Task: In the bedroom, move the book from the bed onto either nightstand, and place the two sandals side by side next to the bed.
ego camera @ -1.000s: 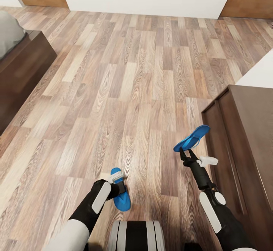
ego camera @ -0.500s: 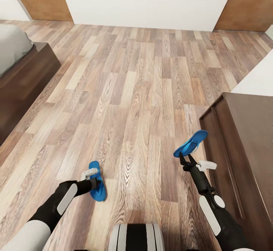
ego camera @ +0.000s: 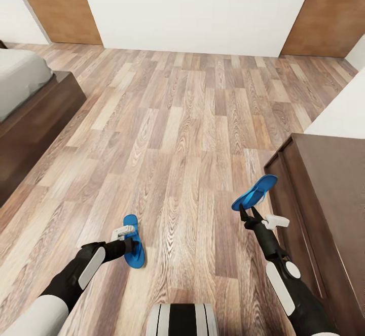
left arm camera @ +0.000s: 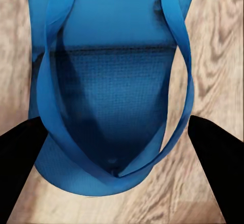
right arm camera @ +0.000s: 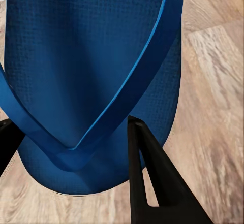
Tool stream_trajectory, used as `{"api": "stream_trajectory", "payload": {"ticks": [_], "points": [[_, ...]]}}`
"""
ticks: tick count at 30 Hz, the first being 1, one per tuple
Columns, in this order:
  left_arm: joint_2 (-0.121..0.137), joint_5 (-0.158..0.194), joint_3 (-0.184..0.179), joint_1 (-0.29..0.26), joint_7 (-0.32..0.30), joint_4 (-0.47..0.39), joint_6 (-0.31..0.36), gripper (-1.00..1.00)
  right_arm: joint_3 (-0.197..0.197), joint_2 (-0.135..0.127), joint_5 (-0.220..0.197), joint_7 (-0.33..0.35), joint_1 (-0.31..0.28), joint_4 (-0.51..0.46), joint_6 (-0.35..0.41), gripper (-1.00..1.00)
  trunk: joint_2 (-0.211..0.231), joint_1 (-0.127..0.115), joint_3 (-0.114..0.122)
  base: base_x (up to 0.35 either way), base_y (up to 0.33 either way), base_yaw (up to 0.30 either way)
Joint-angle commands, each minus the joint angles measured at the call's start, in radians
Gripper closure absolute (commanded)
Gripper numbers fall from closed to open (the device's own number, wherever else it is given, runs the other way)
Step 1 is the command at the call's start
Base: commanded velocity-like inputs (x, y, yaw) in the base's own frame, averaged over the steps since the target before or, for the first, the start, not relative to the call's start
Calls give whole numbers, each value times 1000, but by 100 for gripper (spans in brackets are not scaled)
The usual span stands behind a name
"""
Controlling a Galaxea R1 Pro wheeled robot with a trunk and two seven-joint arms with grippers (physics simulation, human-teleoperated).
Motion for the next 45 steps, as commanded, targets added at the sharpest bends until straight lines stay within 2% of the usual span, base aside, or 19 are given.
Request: {"api": "stream_trajectory", "payload": {"ticks": [1, 4, 6, 7, 9, 12, 45], "points": [[0, -1, -2, 0, -11, -1, 2, 100, -1, 0, -11, 8, 0, 1, -1, 100, 0, -1, 3, 0, 0, 0], [1, -3, 0, 3, -91, -2, -26, 100, -1, -2, -11, 8, 0, 1, 1, 100, 1, -2, 15, 0, 0, 0], [4, -5, 0, 5, -138, 0, -109, 100, -1, -3, -12, 9, 0, 1, 3, 100, 1, -3, 23, 0, 0, 0], [4, -5, 1, 6, -150, 2, -167, 100, -1, -3, -12, 9, 0, 1, 4, 100, 1, -3, 27, 0, 0, 0], [5, -6, 1, 8, -157, 19, -228, 100, -2, -3, -12, 9, 0, 1, 5, 100, 2, -4, 34, 0, 0, 0], [5, -8, 1, 8, -161, 46, -264, 100, 0, -3, -11, 9, 0, 1, 1, 100, 3, -5, 46, 0, 0, 0], [-1, -8, -1, 9, -162, 60, -272, 100, 4, 0, -9, 11, 0, -1, -2, 100, 10, -20, 174, 0, 0, 0]]}}
